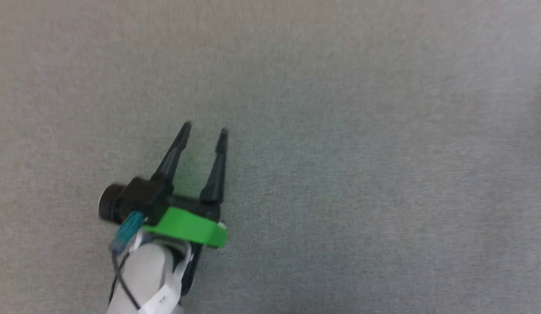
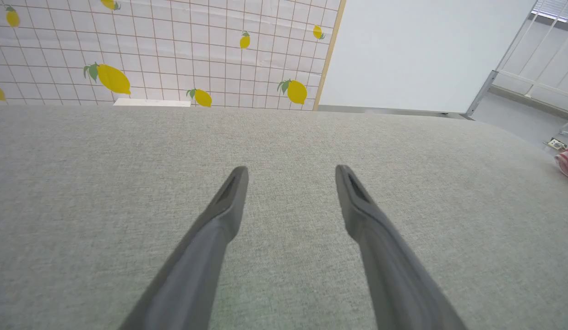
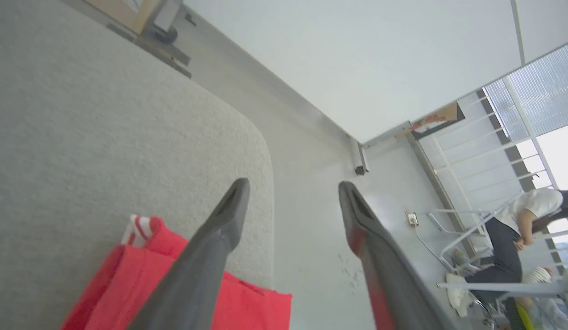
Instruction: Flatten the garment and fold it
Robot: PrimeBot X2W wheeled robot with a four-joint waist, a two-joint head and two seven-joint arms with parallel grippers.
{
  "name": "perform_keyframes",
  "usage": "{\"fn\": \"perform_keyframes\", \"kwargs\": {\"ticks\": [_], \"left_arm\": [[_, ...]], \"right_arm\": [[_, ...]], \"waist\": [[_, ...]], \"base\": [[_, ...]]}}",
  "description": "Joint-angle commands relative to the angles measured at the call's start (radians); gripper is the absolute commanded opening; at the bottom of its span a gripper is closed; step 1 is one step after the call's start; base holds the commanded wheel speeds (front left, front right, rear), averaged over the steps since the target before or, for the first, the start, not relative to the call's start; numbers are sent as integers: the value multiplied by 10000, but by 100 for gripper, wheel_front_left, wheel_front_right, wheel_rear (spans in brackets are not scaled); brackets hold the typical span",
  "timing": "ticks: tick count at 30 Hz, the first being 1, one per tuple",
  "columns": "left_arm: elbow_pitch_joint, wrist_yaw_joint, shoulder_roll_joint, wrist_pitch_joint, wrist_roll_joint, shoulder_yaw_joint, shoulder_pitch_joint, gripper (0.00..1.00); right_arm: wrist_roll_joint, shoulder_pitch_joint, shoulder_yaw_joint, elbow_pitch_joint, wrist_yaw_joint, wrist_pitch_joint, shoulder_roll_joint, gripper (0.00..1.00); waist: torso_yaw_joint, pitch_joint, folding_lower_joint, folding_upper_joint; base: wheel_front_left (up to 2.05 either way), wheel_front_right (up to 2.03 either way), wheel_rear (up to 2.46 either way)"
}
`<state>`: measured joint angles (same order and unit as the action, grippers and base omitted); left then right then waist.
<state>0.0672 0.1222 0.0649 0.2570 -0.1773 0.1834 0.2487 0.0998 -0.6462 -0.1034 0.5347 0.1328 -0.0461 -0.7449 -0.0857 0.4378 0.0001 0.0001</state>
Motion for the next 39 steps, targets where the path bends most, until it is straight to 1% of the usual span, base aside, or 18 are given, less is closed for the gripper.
{"fn": "perform_keyframes", "kwargs": {"ticks": [1,5,6,8,11,14,18,22,26,30,39], "left_arm": [[-37,-50,-43,47,-96,-176,-291,100],[-110,-251,-74,47,-31,-635,-929,100],[-277,-367,-90,47,-13,-817,-1231,100],[-350,-501,-101,47,24,-956,-1574,100],[-407,-573,-115,47,-25,-1057,-1995,100],[-436,-547,-123,47,-44,-1065,-2376,100],[-397,-599,-130,47,-3,-1083,-2750,100],[-405,-645,-135,47,36,-1068,-3081,100],[-246,-618,-137,47,131,-1046,-3319,100],[-202,-654,-139,47,275,-1031,-3490,100],[-193,-608,-142,47,327,-1118,-3514,100]], "right_arm": [[-135,-99,30,-267,-21,189,348,100],[-465,283,73,-1263,-21,660,1425,100],[-669,654,2,-1861,-21,851,2023,100],[-889,1155,-95,-2517,-21,1003,2668,100],[-1155,2015,-118,-3454,-21,1192,3479,100],[-1417,3020,-115,-4299,-21,1367,4302,100],[-1735,4295,-67,-4913,-21,1605,5254,100],[-1890,5423,22,-4956,-21,1733,6147,100],[-1979,6263,157,-4663,-21,1963,6587,100],[-2050,6771,148,-4461,-21,2174,6848,100],[-2326,6974,276,-4122,-21,2318,6942,100]], "waist": [[-351,-1728,-1,-1],[-205,-2581,-1,-1],[-115,-2930,-1,-1],[-30,-3241,-1,-1],[97,-3585,-1,-1],[241,-3879,-1,-1],[406,-4145,-1,-1],[537,-4338,-1,-1],[679,-4512,-1,-1],[752,-4609,-1,-1],[829,-4639,-1,-1]], "base": [[0,0,0],[0,0,0],[0,0,0],[0,0,0],[0,0,0],[0,0,0],[0,0,0],[0,0,0],[0,0,0],[0,0,0],[0,0,0]]}}
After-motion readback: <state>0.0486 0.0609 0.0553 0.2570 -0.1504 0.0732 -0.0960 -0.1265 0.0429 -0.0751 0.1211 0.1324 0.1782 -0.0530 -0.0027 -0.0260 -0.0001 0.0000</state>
